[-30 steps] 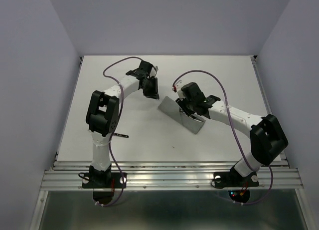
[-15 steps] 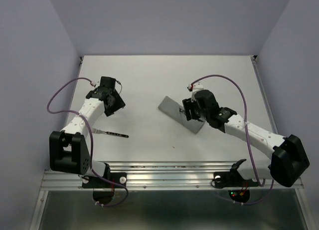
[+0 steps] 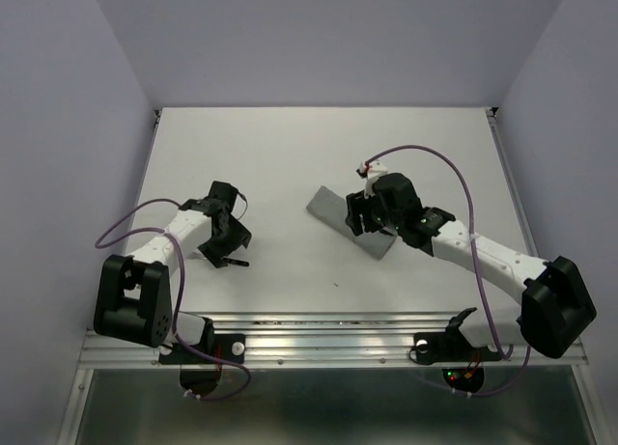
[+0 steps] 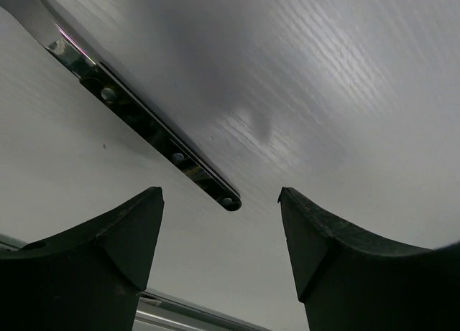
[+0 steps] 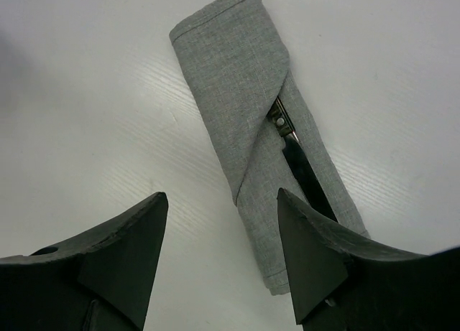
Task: Fold the napkin into a case and place the utensils inside
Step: Move the fork to the corner of the board.
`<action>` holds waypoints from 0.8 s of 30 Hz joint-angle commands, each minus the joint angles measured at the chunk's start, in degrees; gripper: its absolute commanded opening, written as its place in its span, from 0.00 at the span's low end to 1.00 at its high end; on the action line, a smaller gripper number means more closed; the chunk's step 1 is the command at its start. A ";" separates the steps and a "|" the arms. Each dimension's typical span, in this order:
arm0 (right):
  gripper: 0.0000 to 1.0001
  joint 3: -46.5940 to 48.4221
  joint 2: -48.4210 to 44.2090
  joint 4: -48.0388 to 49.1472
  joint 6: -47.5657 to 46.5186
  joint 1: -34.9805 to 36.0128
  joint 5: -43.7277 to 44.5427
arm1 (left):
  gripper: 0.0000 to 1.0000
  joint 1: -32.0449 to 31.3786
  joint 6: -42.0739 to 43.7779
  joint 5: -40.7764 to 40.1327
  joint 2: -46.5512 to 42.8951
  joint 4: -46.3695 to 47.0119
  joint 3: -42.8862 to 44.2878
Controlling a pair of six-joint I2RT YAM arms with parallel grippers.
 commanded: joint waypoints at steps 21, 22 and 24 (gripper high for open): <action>0.68 3.17 3.53 0.75 0.32 -0.41 -0.13 | 0.82 -4.26 11.39 -5.97 22.19 11.16 21.73; 0.68 3.17 3.27 0.57 0.76 -0.41 0.05 | 0.82 -3.90 12.63 -5.98 25.51 10.55 24.83; 0.68 2.65 2.74 0.40 1.20 -0.41 0.31 | 0.81 -3.11 15.53 -6.59 28.60 11.06 32.55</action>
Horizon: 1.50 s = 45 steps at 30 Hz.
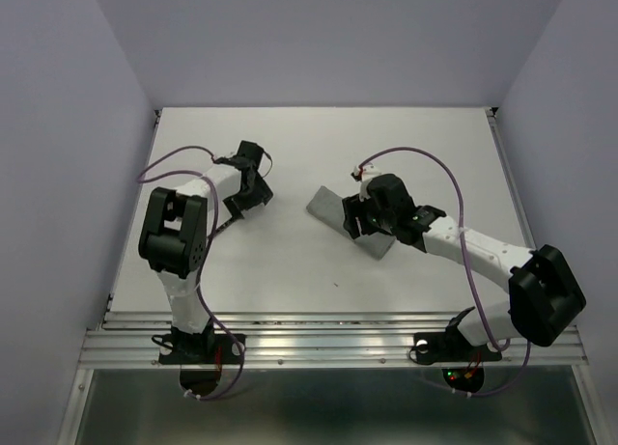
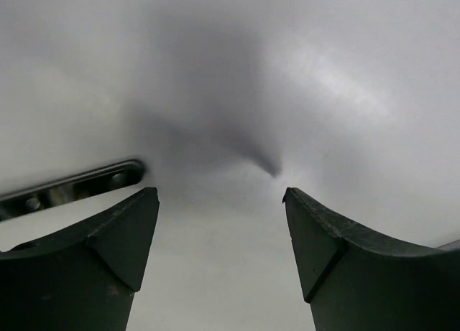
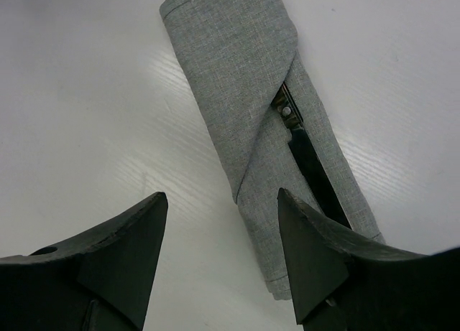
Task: Fold the napkin into a case and place the utensils inside
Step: Move the fork to the corner of the board.
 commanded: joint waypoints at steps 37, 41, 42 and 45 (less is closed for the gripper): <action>0.70 4.21 0.94 -0.20 2.74 -0.41 -0.84 | 0.58 10.25 31.87 1.56 4.16 -2.47 0.83; 0.70 3.25 -0.03 -0.64 2.91 -0.41 -0.14 | 0.34 10.34 31.69 2.70 6.44 -2.38 3.02; 0.70 3.16 -0.20 -0.72 2.92 -0.41 0.13 | 0.27 10.34 31.61 3.75 6.80 -2.38 3.64; 0.70 3.24 -0.38 -1.60 3.00 -0.41 0.48 | 0.16 10.34 30.55 7.17 8.20 -2.21 6.19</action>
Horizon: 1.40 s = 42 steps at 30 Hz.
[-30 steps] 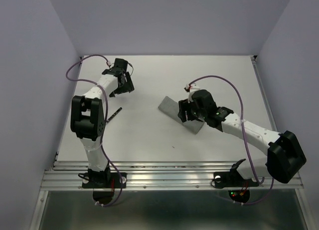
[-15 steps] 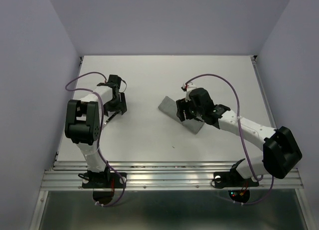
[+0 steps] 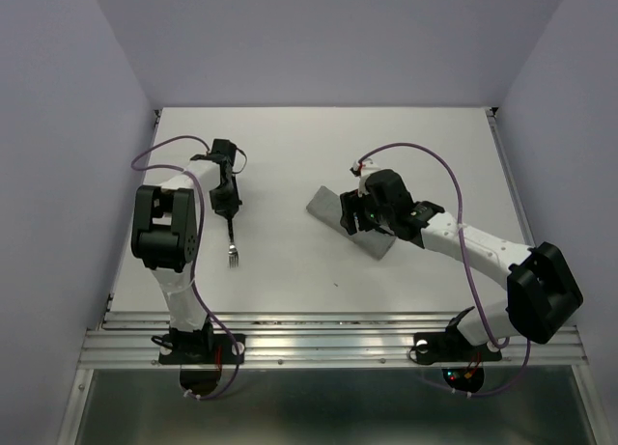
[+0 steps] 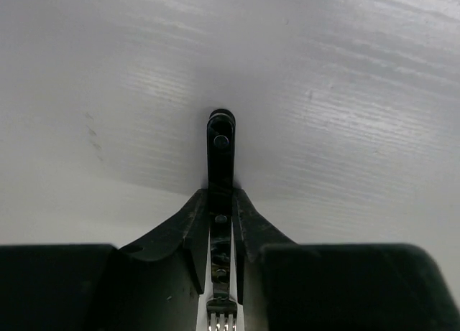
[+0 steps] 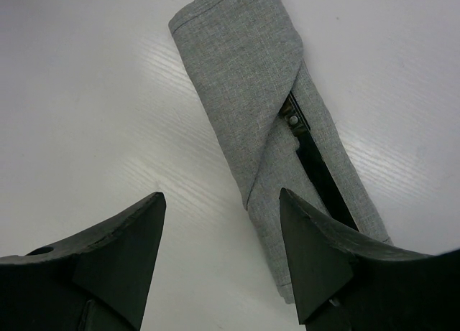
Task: Fold the napkin into a case and place the utensils inside
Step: Move the fork to the corner of the board, then pick up the fork from the center of the board.
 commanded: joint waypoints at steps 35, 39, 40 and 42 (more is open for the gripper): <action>0.71 15.06 14.11 -3.04 1.37 20.14 8.95 | 0.79 -0.79 -27.52 9.75 -23.48 -0.61 -4.19; 0.68 20.51 21.93 -0.15 4.79 22.36 5.82 | 0.79 6.86 -22.33 9.73 -23.39 -2.81 1.53; 0.66 21.48 23.17 0.56 5.14 23.23 5.62 | 0.79 10.53 -21.89 9.82 -23.48 -2.99 2.84; 0.63 25.59 27.63 -0.13 5.33 24.63 6.15 | 0.79 12.66 -21.01 10.44 -24.00 -2.73 3.47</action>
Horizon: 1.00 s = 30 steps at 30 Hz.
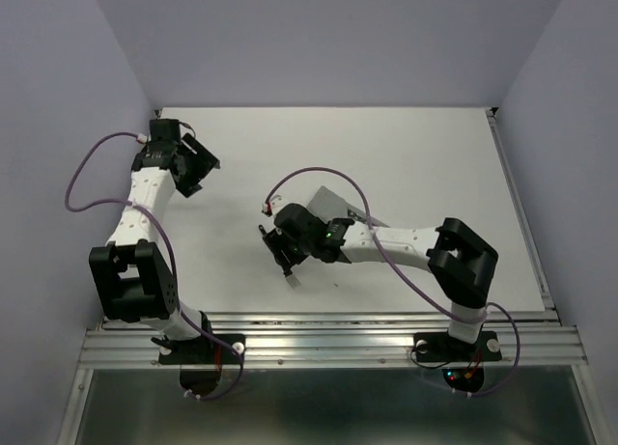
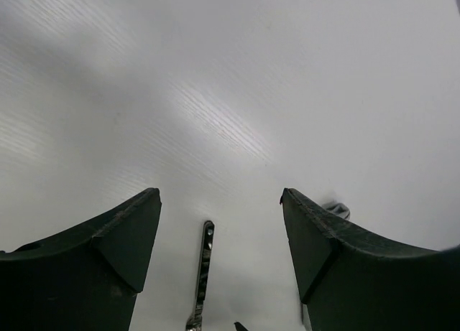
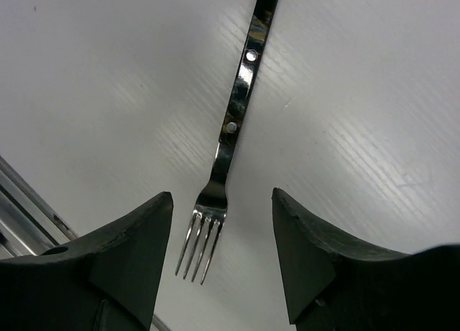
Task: Fold the napkin into a case and place the utensils inside
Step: Pick up the fork from the center of the board.
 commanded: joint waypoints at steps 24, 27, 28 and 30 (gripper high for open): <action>0.47 18.87 20.31 -9.71 6.00 2.62 10.57 | 0.79 7.40 9.74 3.89 -1.95 1.61 -4.57; 0.36 18.70 20.31 -9.53 5.04 2.62 10.22 | 0.80 7.40 9.84 4.06 -1.16 1.87 -4.31; 0.31 18.43 20.14 -9.01 4.34 2.62 9.96 | 0.79 7.40 10.36 5.89 -0.90 2.13 -4.39; 0.17 16.33 19.09 -6.47 2.50 2.62 10.22 | 0.79 6.96 11.15 7.83 0.07 2.66 -4.04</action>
